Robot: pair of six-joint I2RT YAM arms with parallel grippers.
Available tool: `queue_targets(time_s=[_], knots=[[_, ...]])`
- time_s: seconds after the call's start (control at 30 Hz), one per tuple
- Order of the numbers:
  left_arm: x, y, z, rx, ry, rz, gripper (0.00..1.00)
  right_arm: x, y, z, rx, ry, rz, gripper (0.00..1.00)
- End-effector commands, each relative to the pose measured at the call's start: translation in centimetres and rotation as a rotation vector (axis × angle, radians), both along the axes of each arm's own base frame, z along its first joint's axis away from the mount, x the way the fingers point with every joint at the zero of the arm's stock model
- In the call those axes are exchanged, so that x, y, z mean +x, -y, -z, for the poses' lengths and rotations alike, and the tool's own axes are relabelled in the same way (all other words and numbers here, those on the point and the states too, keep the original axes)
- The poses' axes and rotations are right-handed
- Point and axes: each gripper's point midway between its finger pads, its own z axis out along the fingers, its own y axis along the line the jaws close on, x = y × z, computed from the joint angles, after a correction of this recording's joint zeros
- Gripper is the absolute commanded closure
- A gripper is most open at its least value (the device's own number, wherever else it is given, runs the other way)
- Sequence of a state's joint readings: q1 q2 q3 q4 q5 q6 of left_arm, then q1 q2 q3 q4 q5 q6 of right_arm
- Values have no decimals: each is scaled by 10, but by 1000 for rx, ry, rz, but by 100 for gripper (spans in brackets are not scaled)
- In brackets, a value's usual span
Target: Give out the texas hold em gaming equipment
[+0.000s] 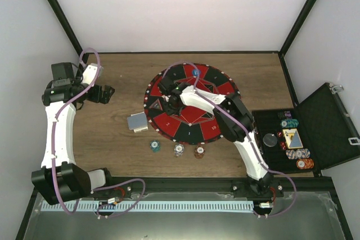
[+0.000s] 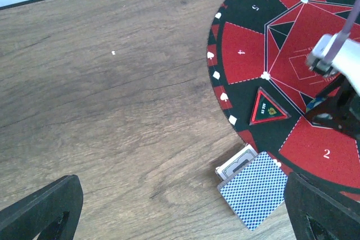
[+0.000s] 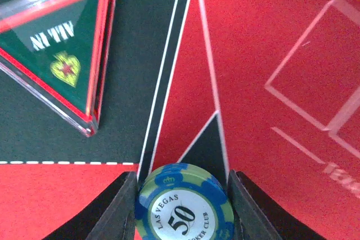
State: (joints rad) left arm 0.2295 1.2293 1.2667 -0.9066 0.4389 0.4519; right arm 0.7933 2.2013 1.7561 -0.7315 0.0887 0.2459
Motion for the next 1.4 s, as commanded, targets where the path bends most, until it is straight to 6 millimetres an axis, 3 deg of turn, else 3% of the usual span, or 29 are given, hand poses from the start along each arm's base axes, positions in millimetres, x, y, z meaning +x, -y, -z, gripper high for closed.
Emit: queue_targets(time_s=[0.0,0.47,0.53,0.67,0.83,0.93,1.03,1.23,1.37], knots=[[1,0,-9,8,22,12,0,-2,-21,3,66,-28,-53,85],[4,-2,-6,7,16,5,0,-11,-32,17,95,-69,-91,83],[4,-2,-6,5,14,4,0,-11,-32,19,86,-72,-89,74],[3,-2,-5,7,11,4,0,-7,-28,11,64,-44,-82,45],[3,-1,-4,1,4,9,0,-6,-24,-29,30,71,-74,18],[2,1,-3,-5,1,14,0,-26,-33,-54,26,120,-104,17],[2,0,-4,-3,3,11,0,-63,-44,-69,60,118,-153,18],[-7,4,4,6,-31,51,0,-145,-73,-55,112,17,-284,20],[-11,1,7,37,-42,54,0,-170,-82,-33,88,-24,-329,22]])
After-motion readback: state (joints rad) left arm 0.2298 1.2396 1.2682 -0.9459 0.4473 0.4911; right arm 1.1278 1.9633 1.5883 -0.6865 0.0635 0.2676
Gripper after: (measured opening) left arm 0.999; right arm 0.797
